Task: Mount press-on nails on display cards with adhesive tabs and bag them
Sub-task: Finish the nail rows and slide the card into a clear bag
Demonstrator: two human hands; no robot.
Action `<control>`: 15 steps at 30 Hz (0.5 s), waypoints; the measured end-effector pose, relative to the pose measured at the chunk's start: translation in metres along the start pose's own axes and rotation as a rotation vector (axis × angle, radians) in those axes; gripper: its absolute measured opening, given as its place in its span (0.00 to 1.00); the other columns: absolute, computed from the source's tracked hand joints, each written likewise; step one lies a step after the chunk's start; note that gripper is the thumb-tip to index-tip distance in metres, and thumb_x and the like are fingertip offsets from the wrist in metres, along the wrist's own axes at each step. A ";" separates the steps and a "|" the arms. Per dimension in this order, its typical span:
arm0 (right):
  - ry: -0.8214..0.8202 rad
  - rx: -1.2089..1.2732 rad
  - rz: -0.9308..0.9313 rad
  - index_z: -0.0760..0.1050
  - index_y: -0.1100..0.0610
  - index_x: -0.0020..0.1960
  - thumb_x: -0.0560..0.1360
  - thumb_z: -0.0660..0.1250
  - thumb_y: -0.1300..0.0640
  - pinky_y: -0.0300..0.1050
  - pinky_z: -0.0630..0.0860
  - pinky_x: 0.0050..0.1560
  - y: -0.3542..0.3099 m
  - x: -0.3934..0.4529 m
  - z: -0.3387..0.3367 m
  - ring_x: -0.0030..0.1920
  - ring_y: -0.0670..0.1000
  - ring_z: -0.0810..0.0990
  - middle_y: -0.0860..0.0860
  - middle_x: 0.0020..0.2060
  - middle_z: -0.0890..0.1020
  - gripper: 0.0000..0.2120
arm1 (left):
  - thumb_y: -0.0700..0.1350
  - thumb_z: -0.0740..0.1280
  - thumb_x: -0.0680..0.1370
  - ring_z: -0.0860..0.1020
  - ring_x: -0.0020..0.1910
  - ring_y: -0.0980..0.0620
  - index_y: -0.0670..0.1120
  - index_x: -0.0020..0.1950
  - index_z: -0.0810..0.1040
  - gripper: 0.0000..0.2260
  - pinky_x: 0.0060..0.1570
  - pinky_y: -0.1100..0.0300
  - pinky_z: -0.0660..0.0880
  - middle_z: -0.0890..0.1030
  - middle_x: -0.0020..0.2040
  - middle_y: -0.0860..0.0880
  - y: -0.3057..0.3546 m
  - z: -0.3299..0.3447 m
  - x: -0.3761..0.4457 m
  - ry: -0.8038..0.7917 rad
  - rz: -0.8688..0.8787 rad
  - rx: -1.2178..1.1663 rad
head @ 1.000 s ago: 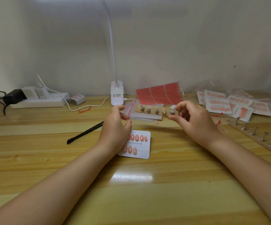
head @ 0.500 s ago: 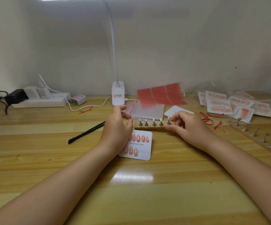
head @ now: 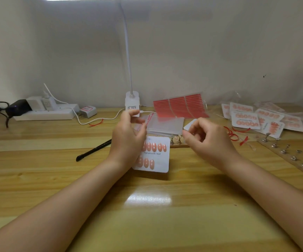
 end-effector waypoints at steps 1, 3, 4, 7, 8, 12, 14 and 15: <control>-0.055 0.073 0.024 0.76 0.54 0.40 0.73 0.68 0.47 0.47 0.73 0.34 -0.007 -0.002 0.004 0.31 0.47 0.74 0.50 0.30 0.78 0.11 | 0.40 0.68 0.78 0.76 0.29 0.59 0.48 0.62 0.71 0.14 0.27 0.71 0.70 0.78 0.49 0.55 0.002 -0.004 0.003 0.041 -0.008 -0.038; -0.246 0.253 0.103 0.79 0.56 0.42 0.75 0.68 0.47 0.44 0.75 0.32 -0.021 -0.008 0.017 0.32 0.50 0.79 0.51 0.33 0.81 0.12 | 0.39 0.68 0.78 0.76 0.26 0.60 0.48 0.60 0.71 0.12 0.25 0.71 0.70 0.79 0.48 0.54 0.004 -0.012 0.008 0.120 -0.051 -0.109; -0.337 0.375 0.155 0.80 0.57 0.45 0.76 0.68 0.48 0.41 0.75 0.30 -0.027 -0.012 0.025 0.32 0.50 0.80 0.51 0.34 0.83 0.11 | 0.40 0.68 0.78 0.76 0.26 0.61 0.48 0.59 0.71 0.12 0.25 0.71 0.70 0.79 0.48 0.54 0.005 -0.014 0.010 0.147 -0.068 -0.123; -0.450 0.706 0.304 0.80 0.63 0.49 0.78 0.66 0.55 0.39 0.76 0.28 -0.040 -0.019 0.037 0.32 0.50 0.82 0.56 0.36 0.83 0.11 | 0.41 0.68 0.78 0.75 0.26 0.60 0.49 0.59 0.71 0.12 0.27 0.69 0.71 0.80 0.48 0.54 0.010 -0.016 0.010 0.157 -0.034 -0.106; -0.443 0.748 0.332 0.80 0.64 0.48 0.78 0.65 0.57 0.39 0.77 0.28 -0.042 -0.019 0.038 0.33 0.51 0.82 0.56 0.37 0.84 0.10 | 0.41 0.68 0.78 0.75 0.27 0.59 0.49 0.59 0.71 0.11 0.27 0.69 0.71 0.80 0.48 0.54 0.012 -0.015 0.009 0.151 -0.014 -0.101; -0.316 0.750 0.393 0.80 0.64 0.46 0.79 0.64 0.61 0.41 0.78 0.28 -0.039 -0.015 0.027 0.34 0.53 0.83 0.58 0.36 0.85 0.09 | 0.41 0.68 0.79 0.77 0.36 0.63 0.50 0.58 0.71 0.11 0.36 0.70 0.74 0.79 0.49 0.55 0.018 -0.016 0.008 0.137 0.021 -0.087; -0.219 0.759 0.409 0.80 0.64 0.48 0.79 0.64 0.61 0.40 0.78 0.27 -0.036 -0.011 0.019 0.35 0.53 0.84 0.58 0.38 0.85 0.08 | 0.39 0.68 0.79 0.77 0.43 0.64 0.47 0.59 0.71 0.11 0.43 0.72 0.74 0.80 0.50 0.52 0.025 -0.020 0.007 0.154 0.068 -0.109; -0.164 0.772 0.418 0.80 0.63 0.49 0.79 0.64 0.60 0.40 0.78 0.28 -0.035 -0.009 0.014 0.35 0.54 0.84 0.58 0.39 0.85 0.08 | 0.39 0.68 0.79 0.78 0.46 0.63 0.45 0.59 0.72 0.11 0.47 0.71 0.74 0.80 0.51 0.50 0.032 -0.023 0.006 0.166 0.135 -0.109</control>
Point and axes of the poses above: each hand's wrist, its own x-axis towards the middle knuckle, its own z-axis out of the palm, y = z × x, the point moved 5 cm from there along x, towards the middle knuckle
